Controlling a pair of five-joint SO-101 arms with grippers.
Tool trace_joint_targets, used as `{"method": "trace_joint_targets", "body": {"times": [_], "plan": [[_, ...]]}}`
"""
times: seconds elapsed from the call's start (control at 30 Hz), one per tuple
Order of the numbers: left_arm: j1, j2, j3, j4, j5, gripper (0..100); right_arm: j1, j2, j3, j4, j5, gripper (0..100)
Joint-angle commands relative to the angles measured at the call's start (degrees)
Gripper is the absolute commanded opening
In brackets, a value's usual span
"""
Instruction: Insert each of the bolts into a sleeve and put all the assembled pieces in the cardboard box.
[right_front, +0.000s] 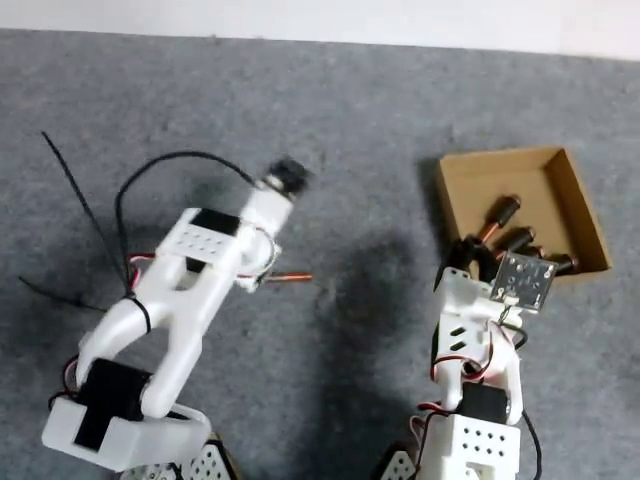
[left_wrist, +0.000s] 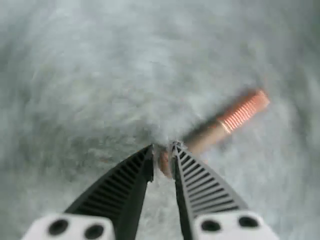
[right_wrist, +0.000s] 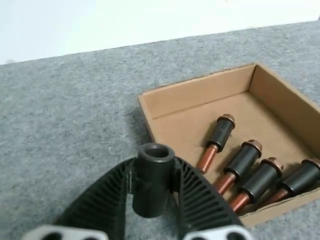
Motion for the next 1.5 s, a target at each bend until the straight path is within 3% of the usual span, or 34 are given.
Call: {"method": "trace_joint_targets", "body": {"times": [0.0,0.07,0.53,0.7,1.03,1.47], "plan": [[-1.5,-0.5,-2.4,-2.9,21.8,8,0.7,-0.9,0.7,-1.6,0.7,0.6],[-0.4,-0.5,-2.4,-3.3,25.8,7,0.7,-0.9,0.7,-1.6,0.7,0.6],[3.5,-0.5,0.1,-3.3,26.5,8,0.7,-0.9,0.7,-1.6,0.7,0.6],[3.0,-1.6,0.0,-3.2,32.9,8,0.7,-0.9,0.7,-1.6,0.7,0.6],[0.2,-13.6,0.2,5.0,33.1,8,0.7,-0.9,0.7,-1.6,0.7,0.6],[-0.8,-14.1,4.8,1.7,33.3,7,0.7,-0.9,0.7,-1.6,0.7,0.6]]}}
